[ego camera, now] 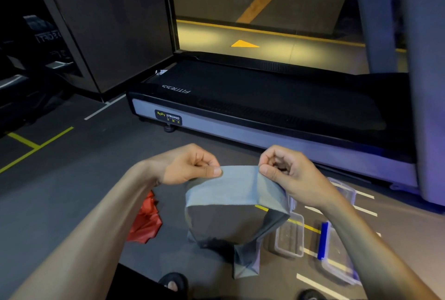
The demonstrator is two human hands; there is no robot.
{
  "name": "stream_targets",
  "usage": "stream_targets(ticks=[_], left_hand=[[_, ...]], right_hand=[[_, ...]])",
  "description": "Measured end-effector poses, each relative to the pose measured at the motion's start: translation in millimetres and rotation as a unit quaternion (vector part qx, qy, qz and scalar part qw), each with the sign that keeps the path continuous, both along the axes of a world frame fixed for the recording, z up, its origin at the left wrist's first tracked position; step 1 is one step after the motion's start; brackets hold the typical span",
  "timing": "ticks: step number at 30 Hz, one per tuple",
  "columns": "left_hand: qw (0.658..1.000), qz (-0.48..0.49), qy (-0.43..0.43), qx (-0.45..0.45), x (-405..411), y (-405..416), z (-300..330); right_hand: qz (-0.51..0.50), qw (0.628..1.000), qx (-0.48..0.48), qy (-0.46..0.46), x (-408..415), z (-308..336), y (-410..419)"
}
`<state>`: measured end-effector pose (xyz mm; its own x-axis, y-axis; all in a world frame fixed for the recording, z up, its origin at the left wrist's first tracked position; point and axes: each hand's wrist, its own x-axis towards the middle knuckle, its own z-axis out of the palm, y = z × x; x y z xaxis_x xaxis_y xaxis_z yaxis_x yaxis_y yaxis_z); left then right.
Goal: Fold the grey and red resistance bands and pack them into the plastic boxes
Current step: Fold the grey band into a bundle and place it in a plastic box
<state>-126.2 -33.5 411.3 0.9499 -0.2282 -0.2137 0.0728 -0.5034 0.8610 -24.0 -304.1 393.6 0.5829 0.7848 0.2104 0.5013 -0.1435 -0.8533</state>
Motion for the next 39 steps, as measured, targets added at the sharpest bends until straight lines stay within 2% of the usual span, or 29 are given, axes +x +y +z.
stream_targets(ticks=[10, 18, 25, 30, 33, 39], left_hand=[[0.998, -0.018, 0.001, -0.054, 1.0, -10.6, 2.6], [0.998, -0.035, 0.018, 0.056, 3.4, -18.9, -6.6], [0.998, -0.051, -0.008, 0.024, 5.4, -22.8, -5.9], [0.998, -0.056, -0.02, -0.007, 5.3, -20.5, -5.3], [0.998, -0.051, -0.025, -0.009, 5.3, -18.2, -8.6], [0.998, -0.06, 0.016, -0.009, 6.3, -16.7, -13.2]], right_hand=[[0.041, 0.997, -0.031, 0.061, -6.4, -20.5, 5.8], [0.082, 0.994, 0.029, 0.061, -26.2, 0.8, 20.5], [0.013, 0.997, 0.061, -0.039, -36.4, -16.8, 44.6], [0.029, 0.993, 0.066, 0.094, -35.6, -22.5, 48.4], [0.044, 0.992, 0.042, 0.11, -29.2, -21.9, 47.0], [0.097, 0.992, -0.034, 0.073, -15.3, -7.9, 36.9]])
